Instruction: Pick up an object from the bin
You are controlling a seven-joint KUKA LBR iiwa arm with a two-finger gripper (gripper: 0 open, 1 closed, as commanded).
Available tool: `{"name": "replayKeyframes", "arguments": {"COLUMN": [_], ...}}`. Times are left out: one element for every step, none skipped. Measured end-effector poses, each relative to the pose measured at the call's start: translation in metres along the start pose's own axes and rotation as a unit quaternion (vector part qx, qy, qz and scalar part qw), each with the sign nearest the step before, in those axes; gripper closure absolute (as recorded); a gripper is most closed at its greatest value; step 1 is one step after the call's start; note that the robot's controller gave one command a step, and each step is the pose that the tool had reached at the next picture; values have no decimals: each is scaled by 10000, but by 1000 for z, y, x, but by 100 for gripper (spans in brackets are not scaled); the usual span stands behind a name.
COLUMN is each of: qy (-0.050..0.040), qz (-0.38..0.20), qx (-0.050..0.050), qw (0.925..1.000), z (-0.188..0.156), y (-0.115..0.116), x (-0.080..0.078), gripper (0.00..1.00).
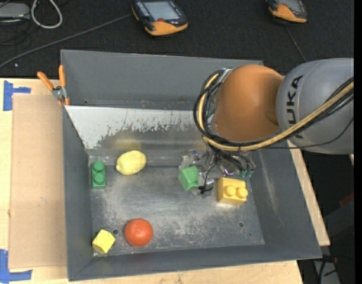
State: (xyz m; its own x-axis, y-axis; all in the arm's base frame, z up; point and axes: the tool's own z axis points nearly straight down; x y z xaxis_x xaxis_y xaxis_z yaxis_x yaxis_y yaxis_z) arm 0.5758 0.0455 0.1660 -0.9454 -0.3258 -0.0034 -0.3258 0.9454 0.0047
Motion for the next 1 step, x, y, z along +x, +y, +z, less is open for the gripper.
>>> {"name": "replayKeyframes", "arguments": {"qy": [49], "qz": [5], "qx": [-15], "qw": [10000], "z": [-28], "y": [1], "x": [2], "gripper": [100]}}
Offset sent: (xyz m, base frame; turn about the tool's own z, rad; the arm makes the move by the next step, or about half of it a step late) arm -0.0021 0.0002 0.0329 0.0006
